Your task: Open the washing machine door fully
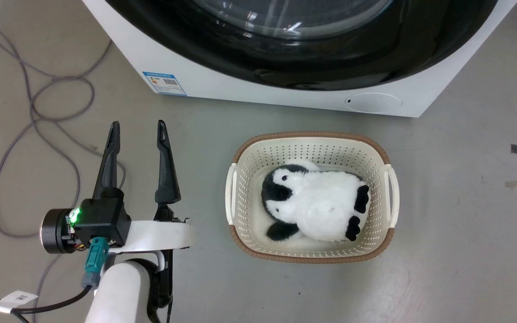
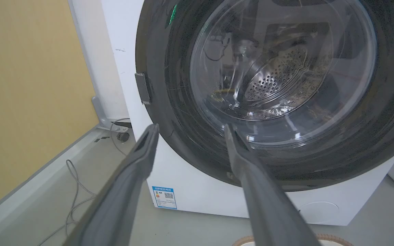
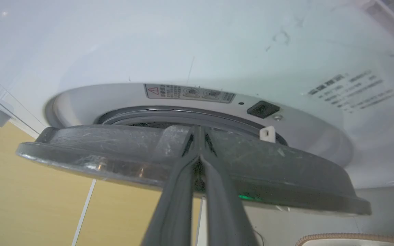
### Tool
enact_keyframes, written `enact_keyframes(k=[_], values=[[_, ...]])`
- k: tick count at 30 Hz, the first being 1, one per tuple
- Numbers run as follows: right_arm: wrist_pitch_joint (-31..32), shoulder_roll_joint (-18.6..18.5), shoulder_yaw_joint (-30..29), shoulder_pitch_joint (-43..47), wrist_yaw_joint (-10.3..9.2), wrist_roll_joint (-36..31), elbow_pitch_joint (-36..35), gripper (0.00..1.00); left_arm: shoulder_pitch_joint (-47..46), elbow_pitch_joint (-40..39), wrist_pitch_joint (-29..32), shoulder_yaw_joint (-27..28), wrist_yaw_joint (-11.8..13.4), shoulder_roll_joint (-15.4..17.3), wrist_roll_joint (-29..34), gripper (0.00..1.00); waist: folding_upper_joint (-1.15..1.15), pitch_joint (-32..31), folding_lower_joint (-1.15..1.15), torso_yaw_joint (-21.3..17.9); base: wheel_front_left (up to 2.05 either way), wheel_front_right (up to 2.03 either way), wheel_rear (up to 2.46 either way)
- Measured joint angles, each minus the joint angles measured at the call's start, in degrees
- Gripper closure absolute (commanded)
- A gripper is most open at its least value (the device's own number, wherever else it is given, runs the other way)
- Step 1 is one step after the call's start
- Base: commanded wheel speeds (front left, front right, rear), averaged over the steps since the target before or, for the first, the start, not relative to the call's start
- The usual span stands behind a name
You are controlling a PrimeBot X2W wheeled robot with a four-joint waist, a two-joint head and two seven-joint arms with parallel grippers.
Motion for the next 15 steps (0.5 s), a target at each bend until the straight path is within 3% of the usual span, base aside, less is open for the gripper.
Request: enact_keyframes(k=[15], values=[[5.58, -0.15, 1.65, 8.31, -0.03, 2.36, -7.93, 1.0, 0.45, 0.96, -0.01, 0.93, -0.63, 0.0, 0.13, 0.0, 0.0, -3.25, 0.0, -1.89, 0.0, 0.0, 0.0]])
